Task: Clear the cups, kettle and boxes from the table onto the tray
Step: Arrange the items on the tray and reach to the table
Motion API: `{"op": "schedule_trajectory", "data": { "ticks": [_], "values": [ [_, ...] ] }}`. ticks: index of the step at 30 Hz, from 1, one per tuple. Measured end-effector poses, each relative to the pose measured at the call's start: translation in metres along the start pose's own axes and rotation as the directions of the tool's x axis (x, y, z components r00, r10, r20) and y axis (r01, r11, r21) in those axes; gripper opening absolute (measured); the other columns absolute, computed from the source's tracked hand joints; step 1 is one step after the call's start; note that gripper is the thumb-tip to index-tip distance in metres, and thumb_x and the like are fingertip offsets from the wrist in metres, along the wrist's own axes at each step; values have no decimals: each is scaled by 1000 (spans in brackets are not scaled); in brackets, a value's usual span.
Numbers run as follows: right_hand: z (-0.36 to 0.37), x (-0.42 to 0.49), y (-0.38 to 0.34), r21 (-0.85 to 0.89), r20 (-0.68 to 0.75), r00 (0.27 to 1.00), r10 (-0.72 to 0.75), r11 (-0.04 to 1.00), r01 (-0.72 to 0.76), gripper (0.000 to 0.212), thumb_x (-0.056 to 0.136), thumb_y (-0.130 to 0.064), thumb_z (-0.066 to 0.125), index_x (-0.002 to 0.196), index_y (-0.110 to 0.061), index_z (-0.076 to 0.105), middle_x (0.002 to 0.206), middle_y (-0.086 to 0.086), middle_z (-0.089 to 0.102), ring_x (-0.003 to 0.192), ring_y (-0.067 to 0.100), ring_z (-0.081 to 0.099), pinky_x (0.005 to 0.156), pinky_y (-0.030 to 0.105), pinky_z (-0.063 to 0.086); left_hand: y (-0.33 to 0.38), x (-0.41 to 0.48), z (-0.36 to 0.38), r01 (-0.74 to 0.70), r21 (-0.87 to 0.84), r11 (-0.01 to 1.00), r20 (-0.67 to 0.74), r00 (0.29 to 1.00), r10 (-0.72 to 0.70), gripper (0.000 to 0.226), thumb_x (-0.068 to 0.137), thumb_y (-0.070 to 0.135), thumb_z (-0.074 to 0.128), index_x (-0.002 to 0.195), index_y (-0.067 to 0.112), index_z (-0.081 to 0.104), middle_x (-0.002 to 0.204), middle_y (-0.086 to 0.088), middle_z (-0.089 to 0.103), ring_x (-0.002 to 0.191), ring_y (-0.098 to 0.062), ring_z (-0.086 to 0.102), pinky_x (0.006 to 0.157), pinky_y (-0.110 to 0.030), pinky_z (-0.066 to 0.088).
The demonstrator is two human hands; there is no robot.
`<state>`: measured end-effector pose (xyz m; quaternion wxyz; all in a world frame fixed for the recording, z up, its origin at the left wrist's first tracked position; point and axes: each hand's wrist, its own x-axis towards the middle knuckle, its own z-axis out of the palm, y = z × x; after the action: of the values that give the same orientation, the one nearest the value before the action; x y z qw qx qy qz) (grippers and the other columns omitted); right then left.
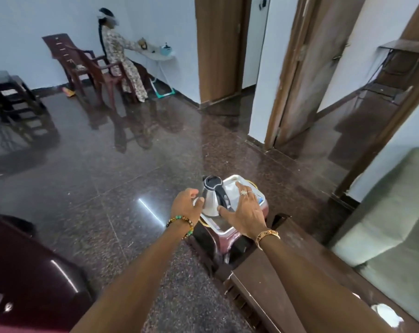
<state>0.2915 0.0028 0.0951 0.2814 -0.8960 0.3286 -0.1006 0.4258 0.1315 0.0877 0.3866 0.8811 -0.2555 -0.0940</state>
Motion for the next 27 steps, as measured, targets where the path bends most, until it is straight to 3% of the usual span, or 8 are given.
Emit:
{"op": "schedule_trajectory", "data": {
  "ticks": [4,9,20,27],
  "values": [
    [34,20,7,29,39,999,-2,1000,1,95,83,-59,64,155,-14,21,150,6,35,141,25,34,119,35,26,-31,18,19,56,23,998,22,998,-56,35,88,30,62,118,12,63,117,-6,68,107,-21,64,95,-32,50],
    [68,60,34,62,114,992,46,997,-53,96,83,-61,63,154,-12,22,153,6,34,143,25,32,119,36,26,-56,54,57,144,59,988,92,985,-149,37,88,33,61,120,15,62,118,-4,68,108,-18,64,95,-30,49],
    [66,175,68,78,120,990,78,993,-88,96,85,-64,61,155,-9,24,158,11,29,145,27,30,121,42,30,-45,150,89,219,68,973,104,969,-226,37,91,33,60,122,14,60,122,-4,66,109,-19,63,96,-36,50],
    [115,188,102,100,187,963,195,971,-216,91,84,-63,60,153,-13,28,153,9,37,142,27,36,118,42,33,-78,176,130,290,66,955,189,936,-297,36,92,31,57,123,12,58,125,-6,64,112,-20,61,97,-35,48]
  ]
}}
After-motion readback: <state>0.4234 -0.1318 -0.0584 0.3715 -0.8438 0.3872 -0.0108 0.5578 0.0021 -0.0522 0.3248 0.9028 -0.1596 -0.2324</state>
